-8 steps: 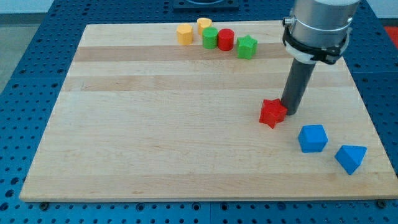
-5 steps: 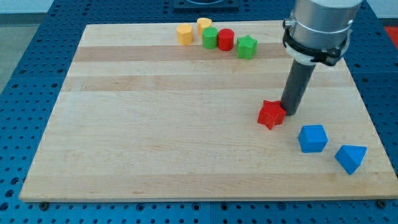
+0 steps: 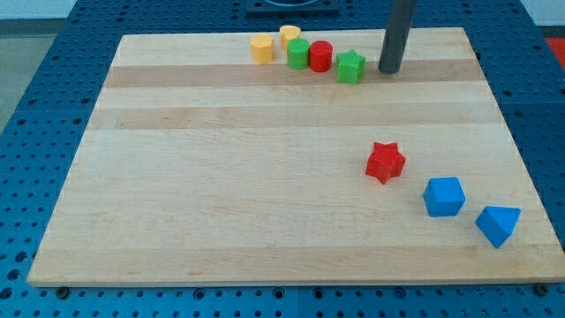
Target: Move the green star diagonal to the red star
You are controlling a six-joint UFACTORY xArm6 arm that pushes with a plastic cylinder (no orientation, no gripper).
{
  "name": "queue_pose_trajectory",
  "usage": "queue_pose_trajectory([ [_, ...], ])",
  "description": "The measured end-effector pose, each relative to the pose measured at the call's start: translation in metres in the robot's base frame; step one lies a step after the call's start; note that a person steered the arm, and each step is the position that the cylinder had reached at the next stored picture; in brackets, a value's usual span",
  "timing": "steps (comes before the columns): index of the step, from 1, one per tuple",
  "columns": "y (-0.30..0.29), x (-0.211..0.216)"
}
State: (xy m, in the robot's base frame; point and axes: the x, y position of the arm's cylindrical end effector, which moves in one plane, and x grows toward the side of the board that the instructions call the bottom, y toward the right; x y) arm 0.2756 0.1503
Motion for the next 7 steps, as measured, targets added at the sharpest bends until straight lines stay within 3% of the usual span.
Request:
queue_pose_trajectory([
  [1,-0.012,-0.015],
  [3,-0.060,-0.003],
  [7,-0.126,0.071],
])
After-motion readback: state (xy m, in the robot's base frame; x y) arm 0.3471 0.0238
